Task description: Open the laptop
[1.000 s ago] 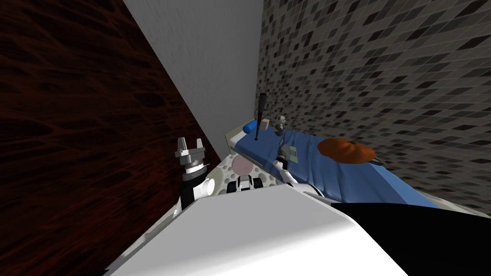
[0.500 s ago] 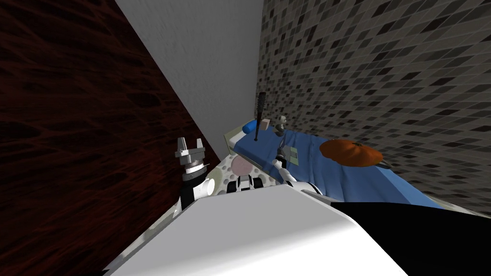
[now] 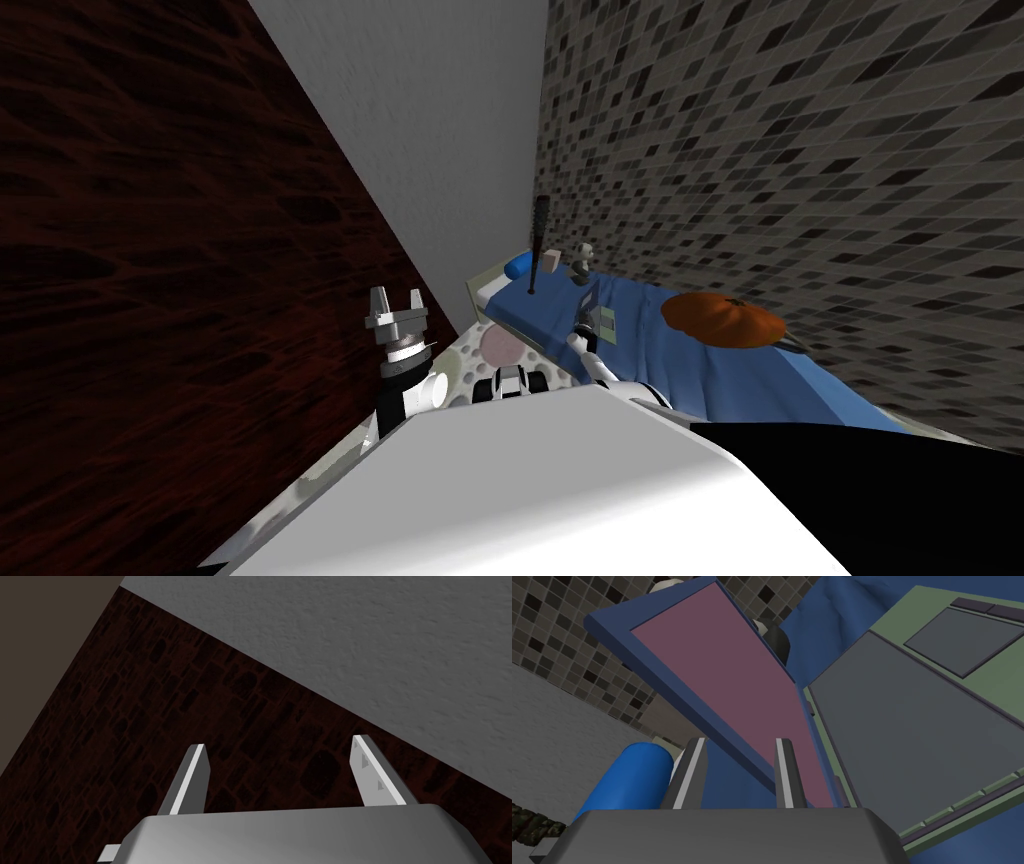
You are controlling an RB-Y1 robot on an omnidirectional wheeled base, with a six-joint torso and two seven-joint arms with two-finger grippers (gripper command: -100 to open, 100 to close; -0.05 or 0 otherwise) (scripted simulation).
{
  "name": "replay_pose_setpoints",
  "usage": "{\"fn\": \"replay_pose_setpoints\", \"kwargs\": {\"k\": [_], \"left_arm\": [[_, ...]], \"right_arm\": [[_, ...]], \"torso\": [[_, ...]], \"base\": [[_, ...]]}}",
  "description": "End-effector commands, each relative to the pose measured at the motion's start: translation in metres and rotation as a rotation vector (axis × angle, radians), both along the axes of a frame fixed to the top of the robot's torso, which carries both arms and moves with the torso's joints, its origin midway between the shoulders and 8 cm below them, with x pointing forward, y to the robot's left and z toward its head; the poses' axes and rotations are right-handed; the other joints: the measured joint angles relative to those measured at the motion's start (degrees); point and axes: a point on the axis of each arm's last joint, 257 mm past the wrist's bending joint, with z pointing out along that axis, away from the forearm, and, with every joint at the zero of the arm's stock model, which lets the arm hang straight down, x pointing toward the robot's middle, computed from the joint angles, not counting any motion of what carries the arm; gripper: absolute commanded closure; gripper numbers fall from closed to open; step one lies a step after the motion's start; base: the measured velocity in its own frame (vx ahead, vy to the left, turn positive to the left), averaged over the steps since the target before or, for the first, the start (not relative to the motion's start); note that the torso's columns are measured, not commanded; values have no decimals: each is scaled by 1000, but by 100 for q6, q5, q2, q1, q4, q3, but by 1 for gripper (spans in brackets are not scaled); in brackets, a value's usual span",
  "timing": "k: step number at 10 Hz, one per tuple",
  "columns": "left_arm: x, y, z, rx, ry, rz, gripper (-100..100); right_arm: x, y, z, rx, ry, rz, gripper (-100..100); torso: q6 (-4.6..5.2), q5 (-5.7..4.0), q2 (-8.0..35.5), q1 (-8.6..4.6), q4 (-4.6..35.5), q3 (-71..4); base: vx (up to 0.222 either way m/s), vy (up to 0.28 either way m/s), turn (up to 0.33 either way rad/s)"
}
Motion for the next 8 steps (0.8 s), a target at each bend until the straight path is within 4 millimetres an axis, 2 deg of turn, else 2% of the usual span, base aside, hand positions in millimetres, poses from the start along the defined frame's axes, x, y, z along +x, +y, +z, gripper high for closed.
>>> {"fn": "replay_pose_setpoints", "kwargs": {"k": [1, 6, 7, 8], "left_arm": [[0, 0, 0, 0, 0, 0, 0], [0, 0, 0, 0, 0, 0, 0], [0, 0, 0, 0, 0, 0, 0], [0, 0, 0, 0, 0, 0, 0]], "right_arm": [[-1, 7, -4, 59, -48, -1, 100], [-10, 17, -9, 200, -183, -27, 100], [-9, 17, -10, 182, -159, -22, 100], [-18, 18, -15, 217, -193, -33, 100]], "torso": [[7, 4, 12, 1, 6, 6], [33, 23, 46, -2, 19, 23], [35, 25, 44, 1, 19, 22], [31, 30, 30, 19, 16, 14]], "base": [[-34, -63, 36], [-44, -77, 53], [-23, -43, 10], [-10, -37, 61]]}}
